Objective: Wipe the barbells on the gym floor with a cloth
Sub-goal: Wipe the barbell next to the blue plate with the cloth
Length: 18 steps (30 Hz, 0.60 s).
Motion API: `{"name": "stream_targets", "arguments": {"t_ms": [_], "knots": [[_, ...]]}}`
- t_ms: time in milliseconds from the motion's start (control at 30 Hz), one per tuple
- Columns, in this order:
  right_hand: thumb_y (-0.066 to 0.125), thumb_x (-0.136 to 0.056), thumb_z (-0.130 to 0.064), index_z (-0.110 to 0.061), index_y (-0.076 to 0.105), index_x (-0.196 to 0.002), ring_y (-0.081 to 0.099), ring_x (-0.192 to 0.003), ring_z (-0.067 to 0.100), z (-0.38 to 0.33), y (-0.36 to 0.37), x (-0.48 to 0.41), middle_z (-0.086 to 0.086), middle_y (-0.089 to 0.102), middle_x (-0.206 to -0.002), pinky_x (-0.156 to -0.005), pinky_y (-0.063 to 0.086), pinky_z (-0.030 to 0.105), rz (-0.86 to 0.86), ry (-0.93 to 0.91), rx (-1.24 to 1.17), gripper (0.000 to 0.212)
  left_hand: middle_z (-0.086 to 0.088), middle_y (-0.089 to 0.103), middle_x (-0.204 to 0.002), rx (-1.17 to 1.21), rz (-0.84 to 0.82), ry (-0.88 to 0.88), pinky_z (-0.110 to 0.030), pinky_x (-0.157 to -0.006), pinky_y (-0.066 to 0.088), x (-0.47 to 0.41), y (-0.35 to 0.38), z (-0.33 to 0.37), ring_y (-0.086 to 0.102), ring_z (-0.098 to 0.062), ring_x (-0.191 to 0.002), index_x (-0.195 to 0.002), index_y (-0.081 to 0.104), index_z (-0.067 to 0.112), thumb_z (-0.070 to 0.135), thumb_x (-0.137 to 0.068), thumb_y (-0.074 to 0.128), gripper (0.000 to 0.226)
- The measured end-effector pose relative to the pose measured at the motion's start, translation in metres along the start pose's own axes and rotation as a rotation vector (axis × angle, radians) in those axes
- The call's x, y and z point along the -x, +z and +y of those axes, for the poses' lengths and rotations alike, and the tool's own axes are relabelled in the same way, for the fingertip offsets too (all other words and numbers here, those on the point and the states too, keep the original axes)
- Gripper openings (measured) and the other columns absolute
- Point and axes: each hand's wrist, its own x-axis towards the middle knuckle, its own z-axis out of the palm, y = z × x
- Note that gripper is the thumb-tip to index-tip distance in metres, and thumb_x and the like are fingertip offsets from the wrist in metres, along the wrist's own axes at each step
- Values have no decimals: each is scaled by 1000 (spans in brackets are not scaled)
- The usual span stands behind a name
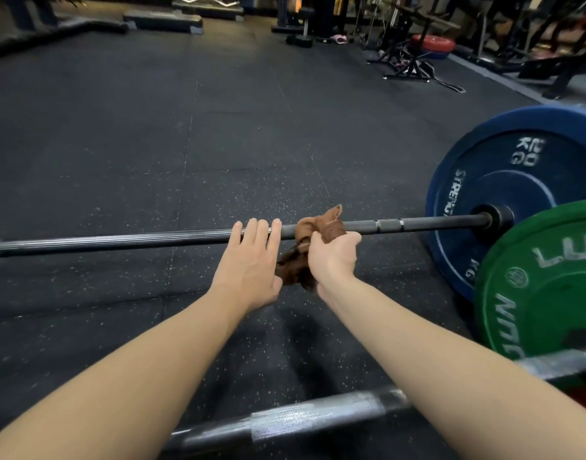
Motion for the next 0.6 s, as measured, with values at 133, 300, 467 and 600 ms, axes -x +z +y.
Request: {"name": "stream_targets", "arguments": {"t_ms": [133,300,467,600], "knots": [[61,-99,-27,-18,39,-116,64,-98,22,2,-33,-18,7,61,-114,-89,54,39,78,-119,62,30,-15,26,-158,26,13,51,-49,-125,16,-1,-1,-10,23,-33,-148,-162,-4,4,46,-92,45,95],[61,-84,-68,-28,43,-103,72,-79,28,8,-45,-38,10,71,-99,-63,56,42,136,-102,-40,48,-17,-3,-171,72,44,15,-48,-128,7,11,-8,-38,3,-31,-158,-161,-16,8,39,-92,44,96],[60,-90,-48,-18,42,-116,63,-71,17,-1,-23,-9,8,65,-101,-61,51,34,122,-65,-98,44,-19,8,-170,69,36,-139,-51,-127,13,36,4,-92,11,-33,-157,-163,-1,4,39,-90,52,97],[54,-103,-24,-18,39,-115,59,-91,20,-3,4,14,5,58,-113,-76,48,33,157,-61,-205,21,-8,38,-154,86,-102,-157,-49,-124,18,49,17,-113,31,-27,-146,-160,15,8,44,-89,51,87]]}}
